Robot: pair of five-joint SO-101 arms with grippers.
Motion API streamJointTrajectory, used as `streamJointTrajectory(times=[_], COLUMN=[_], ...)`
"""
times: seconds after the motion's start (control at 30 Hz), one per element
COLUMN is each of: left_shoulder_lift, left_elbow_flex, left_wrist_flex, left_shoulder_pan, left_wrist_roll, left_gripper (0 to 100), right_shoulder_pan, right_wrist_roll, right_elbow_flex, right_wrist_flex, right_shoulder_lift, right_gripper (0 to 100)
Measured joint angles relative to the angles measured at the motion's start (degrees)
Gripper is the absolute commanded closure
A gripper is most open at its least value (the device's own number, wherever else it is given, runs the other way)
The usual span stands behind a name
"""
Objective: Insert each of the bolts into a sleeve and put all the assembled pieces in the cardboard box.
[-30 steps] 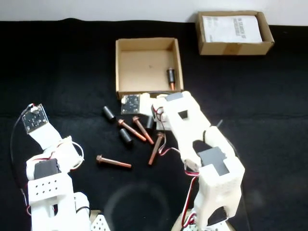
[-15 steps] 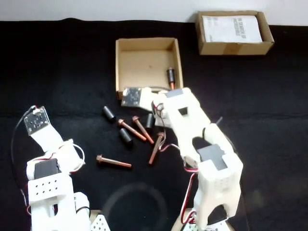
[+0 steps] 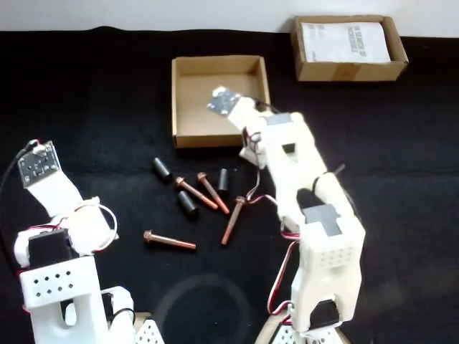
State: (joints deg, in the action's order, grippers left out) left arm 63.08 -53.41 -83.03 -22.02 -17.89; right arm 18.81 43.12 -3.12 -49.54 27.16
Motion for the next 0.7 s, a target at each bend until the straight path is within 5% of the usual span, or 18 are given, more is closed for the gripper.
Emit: streamJointTrajectory(times=[0.23,0.7], left_shoulder_lift=[0.09,0.53], left_elbow_flex=[6.68,16.44], left_wrist_flex=[-11.43,-17.23], left_shoulder_pan=[0.00,0.00], left_wrist_roll=[-6.07,-14.24], left_gripper=[99,99], right_shoulder_pan=[-3.08,-8.00], right_wrist_roll=[-4.22,-6.95], right_elbow_flex=[0.00,-0.18], right_wrist_flex=[0.00,-2.37], right_shoulder_lift=[0.00,0.00], right_gripper=[99.2,99.2])
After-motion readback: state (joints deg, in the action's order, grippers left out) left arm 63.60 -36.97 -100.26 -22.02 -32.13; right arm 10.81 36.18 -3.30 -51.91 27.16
